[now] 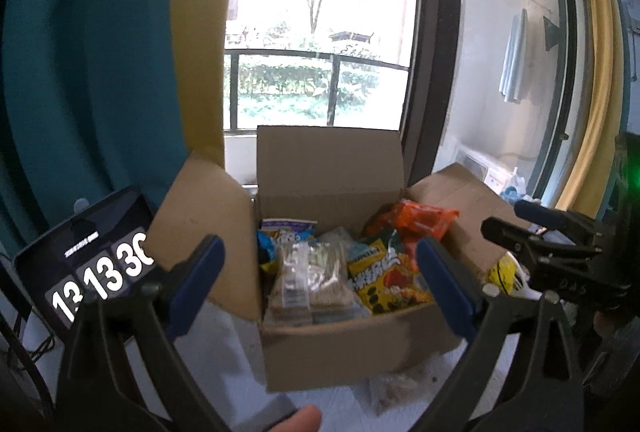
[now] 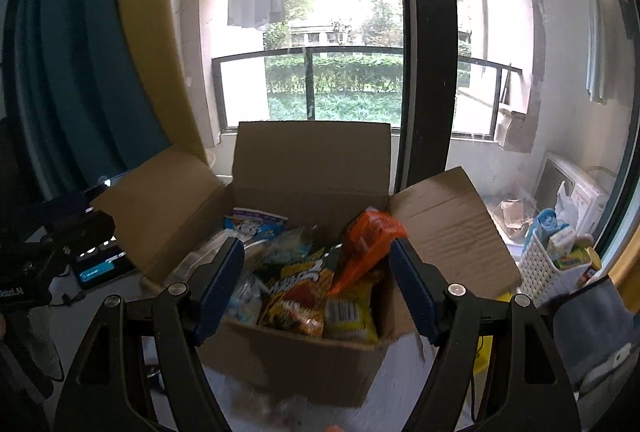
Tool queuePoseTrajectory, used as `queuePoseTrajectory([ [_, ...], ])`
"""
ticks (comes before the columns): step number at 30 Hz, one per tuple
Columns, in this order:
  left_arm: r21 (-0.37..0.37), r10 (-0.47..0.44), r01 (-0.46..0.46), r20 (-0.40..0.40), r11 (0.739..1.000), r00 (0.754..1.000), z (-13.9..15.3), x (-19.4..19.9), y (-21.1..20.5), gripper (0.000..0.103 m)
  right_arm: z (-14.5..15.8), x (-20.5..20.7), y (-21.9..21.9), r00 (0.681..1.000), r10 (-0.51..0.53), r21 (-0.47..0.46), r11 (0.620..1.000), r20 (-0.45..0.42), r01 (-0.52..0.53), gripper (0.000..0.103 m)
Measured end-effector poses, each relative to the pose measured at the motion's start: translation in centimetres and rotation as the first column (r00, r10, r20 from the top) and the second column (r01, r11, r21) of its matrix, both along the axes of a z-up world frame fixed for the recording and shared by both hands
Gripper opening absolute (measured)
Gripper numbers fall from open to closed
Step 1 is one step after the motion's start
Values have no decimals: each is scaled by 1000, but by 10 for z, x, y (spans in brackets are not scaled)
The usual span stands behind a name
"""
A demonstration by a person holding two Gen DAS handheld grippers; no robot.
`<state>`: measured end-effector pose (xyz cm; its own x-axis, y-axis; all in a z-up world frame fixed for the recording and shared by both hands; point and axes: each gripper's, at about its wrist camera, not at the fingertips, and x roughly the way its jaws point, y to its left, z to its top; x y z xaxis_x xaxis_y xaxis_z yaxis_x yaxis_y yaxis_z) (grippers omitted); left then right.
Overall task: Organize snacks
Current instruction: 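Move both tools back to the table toward the black-gold bag and clear nut pouch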
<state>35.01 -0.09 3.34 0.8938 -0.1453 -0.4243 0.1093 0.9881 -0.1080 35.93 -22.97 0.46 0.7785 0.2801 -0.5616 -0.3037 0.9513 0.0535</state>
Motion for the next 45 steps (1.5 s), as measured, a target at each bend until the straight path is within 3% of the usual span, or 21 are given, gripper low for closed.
queuePoseTrajectory([
  [14,-11,-43,43,18,999,999,-3,-76,-7,98,-6,-75,-5,999,41,-2,999,-8,-41,78],
  [21,-4,-60,60,-11,998,998,-18,-102,-9,98,-29,-98,-10,997,42,-10,999,-66,-43,78],
  [31,57,-29,35,-102,998,994,-65,-116,13,98,-68,-107,-18,987,17,18,1000,-159,-14,78],
  [35,48,-4,12,-169,999,986,-89,-115,31,98,-84,-107,-18,980,13,29,1000,-200,-7,78],
  [45,121,38,-2,-291,993,956,-141,-101,60,98,-120,-98,-13,957,9,43,999,-291,4,78],
])
